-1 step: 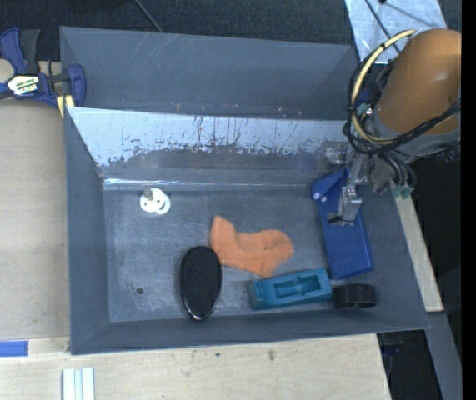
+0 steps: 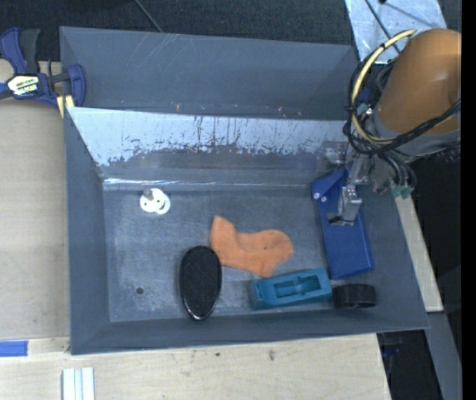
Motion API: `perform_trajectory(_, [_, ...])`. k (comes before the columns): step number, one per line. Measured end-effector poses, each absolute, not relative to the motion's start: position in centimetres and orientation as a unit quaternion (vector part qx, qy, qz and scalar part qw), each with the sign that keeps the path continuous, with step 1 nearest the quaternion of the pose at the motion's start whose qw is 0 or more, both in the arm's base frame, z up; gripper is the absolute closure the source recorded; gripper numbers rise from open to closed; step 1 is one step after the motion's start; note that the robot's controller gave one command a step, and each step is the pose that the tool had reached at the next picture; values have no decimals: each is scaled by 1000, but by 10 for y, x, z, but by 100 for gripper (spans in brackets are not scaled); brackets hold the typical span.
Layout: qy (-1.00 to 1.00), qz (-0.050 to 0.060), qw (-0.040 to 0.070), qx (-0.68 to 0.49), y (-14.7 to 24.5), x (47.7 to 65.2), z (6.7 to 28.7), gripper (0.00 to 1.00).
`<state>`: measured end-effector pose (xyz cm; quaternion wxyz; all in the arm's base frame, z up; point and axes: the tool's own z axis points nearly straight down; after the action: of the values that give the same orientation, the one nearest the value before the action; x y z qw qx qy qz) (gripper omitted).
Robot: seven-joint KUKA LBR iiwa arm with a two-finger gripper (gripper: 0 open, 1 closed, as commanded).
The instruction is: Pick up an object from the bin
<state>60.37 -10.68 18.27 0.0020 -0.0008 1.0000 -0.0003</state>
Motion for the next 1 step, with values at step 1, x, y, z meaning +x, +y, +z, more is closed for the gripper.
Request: perform_trajectory(1, [1000,-2,5,-27,-88,601,161,0])
